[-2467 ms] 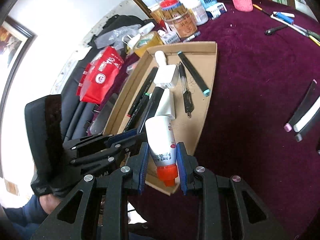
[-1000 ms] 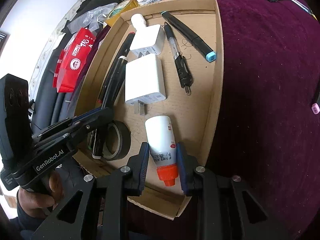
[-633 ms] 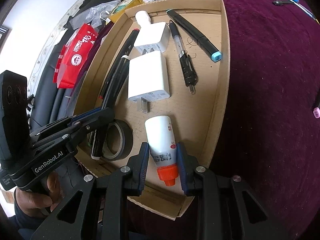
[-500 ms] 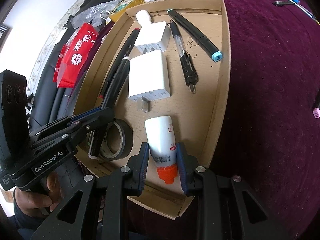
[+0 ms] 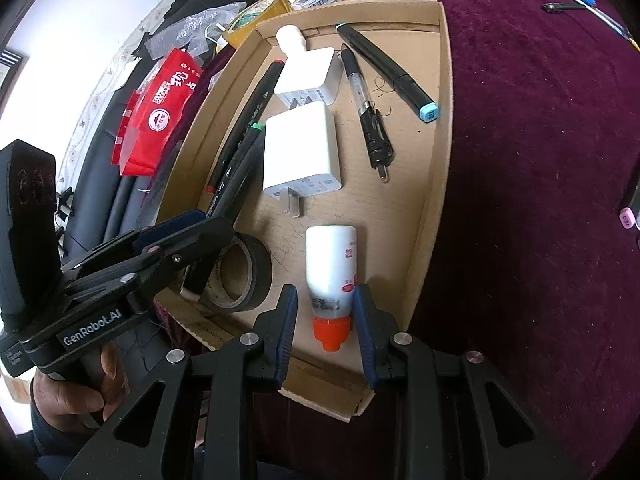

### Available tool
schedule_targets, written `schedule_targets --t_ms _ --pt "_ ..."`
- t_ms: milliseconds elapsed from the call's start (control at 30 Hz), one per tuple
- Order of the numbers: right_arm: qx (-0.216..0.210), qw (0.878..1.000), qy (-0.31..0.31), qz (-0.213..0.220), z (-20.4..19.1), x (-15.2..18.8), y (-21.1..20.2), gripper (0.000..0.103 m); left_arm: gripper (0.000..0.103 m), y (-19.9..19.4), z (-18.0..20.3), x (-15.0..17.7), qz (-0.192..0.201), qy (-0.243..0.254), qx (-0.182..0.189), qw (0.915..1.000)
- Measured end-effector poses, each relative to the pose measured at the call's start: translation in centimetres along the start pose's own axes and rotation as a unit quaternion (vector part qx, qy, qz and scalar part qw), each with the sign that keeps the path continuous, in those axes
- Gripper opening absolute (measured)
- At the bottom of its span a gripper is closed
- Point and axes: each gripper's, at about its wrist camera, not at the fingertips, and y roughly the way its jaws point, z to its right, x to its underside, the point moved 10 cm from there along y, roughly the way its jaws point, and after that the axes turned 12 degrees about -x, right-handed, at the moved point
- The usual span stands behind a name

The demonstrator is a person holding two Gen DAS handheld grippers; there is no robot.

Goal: Organize rigid objects
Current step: 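Open both tools to release the marker and bottle into the tray, then grasp the pink-ended black marker with the left tool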

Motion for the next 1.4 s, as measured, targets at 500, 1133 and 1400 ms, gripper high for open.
schedule_targets --t_ms 500,1133,1400 --pt "-0.009 0.996 0.006 0.091 1.6 0.7 -7.7 0.026 0.044 -3.7 2.0 -1.1 0.043 0.009 -0.014 0.9989" --pt "0.009 0.975 0.146 0.167 14.1 6.5 -18.4 0.026 0.044 -4.1 20.3 -2.7 0.022 0.148 0.065 0.9867" --pt "0.017 0.967 0.177 0.185 17.7 9.3 -21.9 0.026 0.044 -0.2 28.7 -5.1 -0.009 0.242 0.06 0.9682"
